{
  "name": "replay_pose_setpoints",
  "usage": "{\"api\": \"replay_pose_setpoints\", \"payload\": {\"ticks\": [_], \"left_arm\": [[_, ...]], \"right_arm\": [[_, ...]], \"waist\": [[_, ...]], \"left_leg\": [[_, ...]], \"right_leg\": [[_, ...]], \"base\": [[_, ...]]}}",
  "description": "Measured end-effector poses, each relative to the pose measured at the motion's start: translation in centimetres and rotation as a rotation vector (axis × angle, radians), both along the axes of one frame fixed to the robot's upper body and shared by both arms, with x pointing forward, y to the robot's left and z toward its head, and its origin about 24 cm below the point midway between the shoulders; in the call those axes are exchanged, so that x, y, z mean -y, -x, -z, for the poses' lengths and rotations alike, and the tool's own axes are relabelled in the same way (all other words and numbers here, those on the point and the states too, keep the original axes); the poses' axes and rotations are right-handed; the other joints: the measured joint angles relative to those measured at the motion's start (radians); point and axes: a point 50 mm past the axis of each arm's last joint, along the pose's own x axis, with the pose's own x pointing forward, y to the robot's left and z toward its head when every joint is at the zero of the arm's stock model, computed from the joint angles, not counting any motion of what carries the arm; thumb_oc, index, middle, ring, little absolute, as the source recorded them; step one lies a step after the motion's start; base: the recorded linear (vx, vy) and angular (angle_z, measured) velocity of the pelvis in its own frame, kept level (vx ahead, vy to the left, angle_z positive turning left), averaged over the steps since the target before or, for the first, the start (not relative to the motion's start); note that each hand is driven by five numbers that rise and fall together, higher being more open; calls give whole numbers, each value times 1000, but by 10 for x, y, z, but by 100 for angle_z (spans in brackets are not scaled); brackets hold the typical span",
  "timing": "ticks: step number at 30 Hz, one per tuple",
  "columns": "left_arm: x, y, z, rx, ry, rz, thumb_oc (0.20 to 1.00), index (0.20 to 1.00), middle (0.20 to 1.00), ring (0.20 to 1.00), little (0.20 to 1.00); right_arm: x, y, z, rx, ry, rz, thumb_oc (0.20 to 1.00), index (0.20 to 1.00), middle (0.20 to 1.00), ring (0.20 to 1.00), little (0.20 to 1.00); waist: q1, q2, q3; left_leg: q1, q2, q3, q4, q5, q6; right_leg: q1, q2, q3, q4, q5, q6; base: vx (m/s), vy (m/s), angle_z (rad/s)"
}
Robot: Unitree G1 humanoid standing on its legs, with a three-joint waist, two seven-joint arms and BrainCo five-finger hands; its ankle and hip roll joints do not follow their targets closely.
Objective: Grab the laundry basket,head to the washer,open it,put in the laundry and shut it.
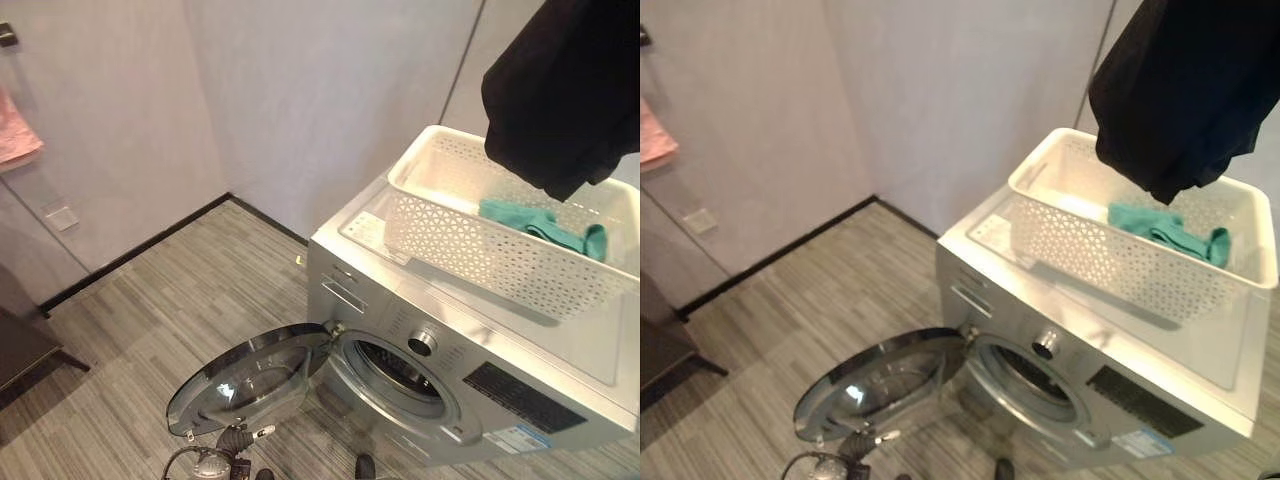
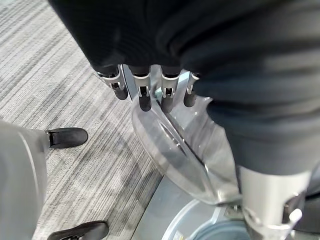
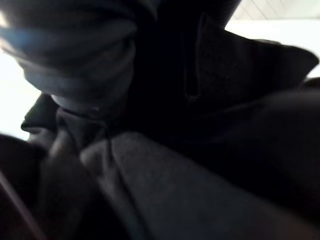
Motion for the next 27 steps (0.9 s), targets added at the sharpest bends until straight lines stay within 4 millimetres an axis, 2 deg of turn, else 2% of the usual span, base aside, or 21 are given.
{"api": "replay_pose_setpoints", "payload": {"ticks": [2,5,9,16,18,19,20,21,22,23,24,25,26,27], "left_arm": [[-2,2,1,-6,-2,-10,1000,1000,1000,1000,1000],[-2,6,2,-16,-2,-12,1000,1000,1000,1000,1000],[-1,7,2,-19,-15,18,1000,1000,1000,1000,1000],[0,-2,0,-2,-38,63,1000,1000,1000,1000,1000],[-3,-4,-2,5,-47,65,1000,1000,1000,1000,1000],[-3,-4,-2,5,-50,64,1000,1000,1000,1000,1000],[-3,-5,-2,8,-53,64,1000,1000,1000,1000,1000],[-3,-7,-3,12,-59,63,1000,1000,1000,1000,1000],[-3,-8,-3,15,-64,64,1000,1000,1000,1000,1000],[-5,-7,-4,20,-69,52,1000,1000,1000,1000,1000],[-6,-7,-4,26,-69,44,1000,1000,1000,1000,1000],[-12,-3,-5,24,-83,34,1000,1000,1000,1000,1000],[-17,1,-4,11,-94,27,1000,1000,1000,1000,1000],[-23,4,-4,5,-108,15,1000,1000,1000,1000,1000]], "right_arm": [[-5,11,3,41,19,-19,200,200,200,200,200],[-6,11,12,44,13,-27,200,200,200,200,200],[-10,10,29,15,18,-43,200,200,200,200,200],[-34,22,52,30,65,-123,200,200,200,200,200],[-37,21,67,-13,66,-139,200,200,200,200,200],[-38,20,73,-25,52,-153,200,200,200,200,200],[-38,20,80,-34,27,-167,200,200,200,200,200],[-41,18,95,-73,-9,-197,200,200,200,200,200],[-42,17,99,-85,-18,-210,200,200,200,200,200],[-45,15,106,-119,-25,-237,200,200,200,200,200],[-46,15,106,-126,-17,-242,200,200,200,200,200],[-50,17,104,-119,1,-259,200,200,200,200,200],[-55,19,105,-107,21,-271,200,200,200,200,200],[-58,20,106,-100,20,-289,200,200,200,200,200]], "waist": [[-9,-13,4],[-23,-22,5],[-39,-27,6],[-40,-38,10],[-36,-48,17],[-39,-43,20],[-38,-40,24],[-31,-25,36],[-27,-19,45],[-22,7,61],[-17,12,61],[6,11,61],[25,1,51],[42,-5,47]], "left_leg": [[20,-12,33,-1,-9,13],[46,-32,79,-1,-22,30],[58,-55,89,-1,-28,42],[59,-86,99,-1,-27,62],[61,-93,114,2,-25,65],[61,-86,120,3,-28,77],[62,-70,125,-1,-28,79],[61,-55,145,2,-24,96],[63,-49,154,-1,-23,97],[62,-16,186,5,-11,105],[62,-10,193,5,-11,105],[60,-2,218,6,-3,97],[56,6,237,11,2,91],[51,11,254,18,6,86]], "right_leg": [[1,-12,29,1,6,11],[6,-31,64,1,16,24],[8,-55,84,1,23,39],[-15,-82,89,36,36,60],[-32,-78,72,71,47,61],[-41,-71,56,84,60,56],[-55,-64,30,99,77,59],[-75,-49,-33,118,121,60],[-95,-42,-56,150,125,64],[-172,-31,-90,397,-32,11],[-192,-28,-97,492,-66,4],[-205,-33,-107,662,-150,16],[-185,-43,-113,740,-206,25],[-172,-56,-114,770,-230,36]], "base": [[-58,111,-39],[-57,103,-39],[-38,91,-13],[-141,80,-2],[-212,67,-19],[-181,29,-20],[-181,20,-26],[-157,18,-35],[-153,0,-42],[-119,-4,-35],[-138,-27,-41],[-128,-40,-47],[-126,-61,-52],[-85,-74,-68]]}}
